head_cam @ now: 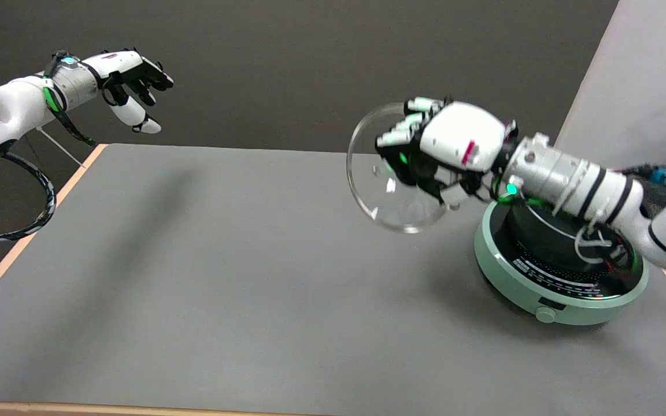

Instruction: Place the pot lid onto the pot.

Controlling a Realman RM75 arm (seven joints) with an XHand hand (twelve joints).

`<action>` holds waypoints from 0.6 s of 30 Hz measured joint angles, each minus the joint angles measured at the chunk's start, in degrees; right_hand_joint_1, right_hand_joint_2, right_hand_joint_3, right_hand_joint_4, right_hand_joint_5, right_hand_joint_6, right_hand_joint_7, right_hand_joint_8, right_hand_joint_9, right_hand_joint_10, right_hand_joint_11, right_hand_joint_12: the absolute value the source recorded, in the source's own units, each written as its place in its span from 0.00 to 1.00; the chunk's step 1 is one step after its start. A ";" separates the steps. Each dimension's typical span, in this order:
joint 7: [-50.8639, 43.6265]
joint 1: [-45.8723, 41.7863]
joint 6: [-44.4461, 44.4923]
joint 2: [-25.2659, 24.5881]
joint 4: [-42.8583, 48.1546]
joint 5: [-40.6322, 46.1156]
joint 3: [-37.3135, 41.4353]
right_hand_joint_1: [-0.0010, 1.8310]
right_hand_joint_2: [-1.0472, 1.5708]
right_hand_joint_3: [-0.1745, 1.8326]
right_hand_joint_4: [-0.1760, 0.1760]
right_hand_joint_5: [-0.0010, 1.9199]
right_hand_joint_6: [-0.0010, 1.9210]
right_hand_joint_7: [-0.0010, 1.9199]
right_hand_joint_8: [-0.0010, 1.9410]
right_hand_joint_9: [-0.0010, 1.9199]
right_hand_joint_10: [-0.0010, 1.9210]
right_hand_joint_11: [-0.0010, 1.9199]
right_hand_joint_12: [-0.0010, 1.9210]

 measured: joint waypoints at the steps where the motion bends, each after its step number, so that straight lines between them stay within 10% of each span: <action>1: 0.15 1.50 0.51 0.20 -0.01 0.00 -0.63 0.82 0.79 0.55 1.00 0.24 0.89 0.35 0.91 0.37 1.00 0.08 1.00; 18: 2.20 21.92 5.74 3.25 -2.67 -0.30 -11.42 0.82 0.79 0.55 1.00 0.24 0.89 0.35 0.91 0.37 1.00 0.09 1.00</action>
